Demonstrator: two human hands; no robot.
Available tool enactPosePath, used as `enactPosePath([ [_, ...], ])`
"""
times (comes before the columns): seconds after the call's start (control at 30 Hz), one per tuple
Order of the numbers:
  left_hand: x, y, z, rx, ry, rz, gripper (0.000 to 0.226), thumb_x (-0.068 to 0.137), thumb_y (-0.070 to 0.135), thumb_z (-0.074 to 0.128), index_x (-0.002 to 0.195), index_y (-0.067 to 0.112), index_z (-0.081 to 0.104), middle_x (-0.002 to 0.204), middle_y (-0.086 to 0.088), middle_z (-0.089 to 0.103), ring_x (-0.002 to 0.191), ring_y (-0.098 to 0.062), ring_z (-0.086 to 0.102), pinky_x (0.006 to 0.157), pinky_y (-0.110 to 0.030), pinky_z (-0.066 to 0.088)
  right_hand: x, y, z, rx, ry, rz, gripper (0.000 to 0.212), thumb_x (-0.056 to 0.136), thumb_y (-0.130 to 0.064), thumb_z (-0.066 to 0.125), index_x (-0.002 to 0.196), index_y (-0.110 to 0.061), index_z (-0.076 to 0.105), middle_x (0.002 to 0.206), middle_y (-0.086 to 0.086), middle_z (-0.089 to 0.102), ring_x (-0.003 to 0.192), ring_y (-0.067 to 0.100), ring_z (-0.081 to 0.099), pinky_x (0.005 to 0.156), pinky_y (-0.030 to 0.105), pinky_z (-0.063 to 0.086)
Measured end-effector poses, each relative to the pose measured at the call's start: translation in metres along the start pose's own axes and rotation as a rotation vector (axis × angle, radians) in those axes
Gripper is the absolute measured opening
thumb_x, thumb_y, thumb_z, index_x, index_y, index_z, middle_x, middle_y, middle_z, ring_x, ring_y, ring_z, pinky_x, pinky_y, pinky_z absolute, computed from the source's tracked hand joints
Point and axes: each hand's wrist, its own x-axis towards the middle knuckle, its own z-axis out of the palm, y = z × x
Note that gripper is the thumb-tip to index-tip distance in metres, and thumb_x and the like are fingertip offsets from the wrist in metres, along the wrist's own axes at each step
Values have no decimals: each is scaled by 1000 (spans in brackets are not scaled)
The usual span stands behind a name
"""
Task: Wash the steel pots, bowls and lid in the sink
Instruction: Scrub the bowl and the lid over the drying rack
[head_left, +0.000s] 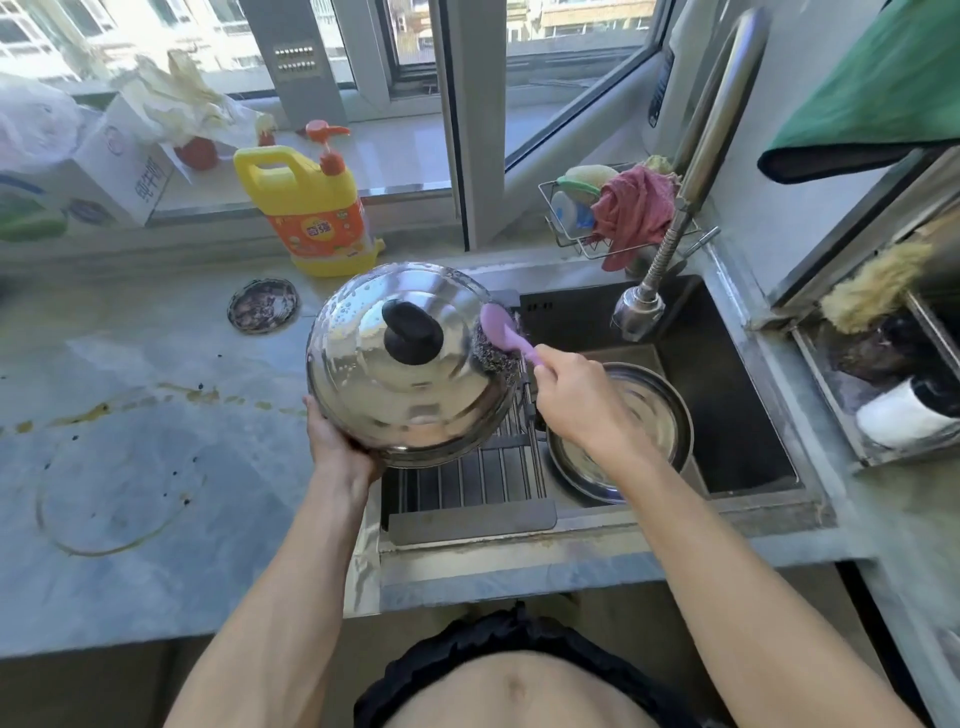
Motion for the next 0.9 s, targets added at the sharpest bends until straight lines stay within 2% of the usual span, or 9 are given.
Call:
enactPosePath([
  [0.1,-4,0,14,-79,52,-48,67,87,80,47,117,27,75,109,-4,78,113,-30,67,105,-50,51,-6,2,6,75,25,29,21,101,-26,41,106,-24,61,93,12,66,88,36,59,72,43,51],
  [0.2,-6,2,27,-132,98,-68,62,90,75,46,112,26,77,107,-5,78,100,-31,69,95,-51,55,-15,3,14,33,48,-24,27,101,-26,40,122,-29,58,93,17,69,88,39,62,70,45,52],
  [0.3,-10,6,39,-190,131,-95,61,98,65,39,119,22,76,121,-9,74,111,-34,66,99,-55,53,-22,2,18,-8,35,-76,32,100,-28,41,129,-33,54,97,18,70,91,40,62,72,46,52],
  [0.4,-19,5,51,-234,200,-117,52,103,52,35,118,21,74,124,-7,71,113,-32,65,85,-52,53,-22,15,18,-2,102,6,25,101,-25,38,122,-27,53,90,18,68,87,42,63,67,47,51],
  [0.5,-25,9,61,-290,197,-76,62,103,60,28,131,23,68,141,-10,62,134,-35,54,110,-57,42,-43,14,25,-37,78,-155,27,101,-25,41,126,-33,49,72,13,66,67,39,62,53,45,49],
  [0.53,-27,10,65,-304,205,-69,63,103,61,26,133,24,67,144,-10,60,135,-36,53,112,-58,40,-48,14,23,-23,90,-173,30,101,-25,42,128,-34,50,69,10,65,62,36,61,50,44,48],
  [0.67,-36,7,75,-219,243,-26,63,100,68,29,132,29,67,138,-4,64,127,-32,60,104,-51,48,-38,12,10,12,268,-169,35,103,-23,43,137,-31,50,69,5,67,59,29,64,47,41,50],
  [0.8,-40,-5,83,-155,231,35,76,92,79,38,136,23,62,135,-8,65,117,-37,65,101,-62,50,-45,-11,13,-142,202,-391,38,101,-23,43,137,-34,40,78,8,69,67,36,68,53,47,55],
  [0.9,-53,-8,93,-130,245,72,71,95,75,39,137,22,61,137,-4,64,121,-32,64,105,-55,51,-34,0,3,-147,270,-298,39,101,-19,43,136,-38,37,75,10,69,66,34,68,48,42,51],
])
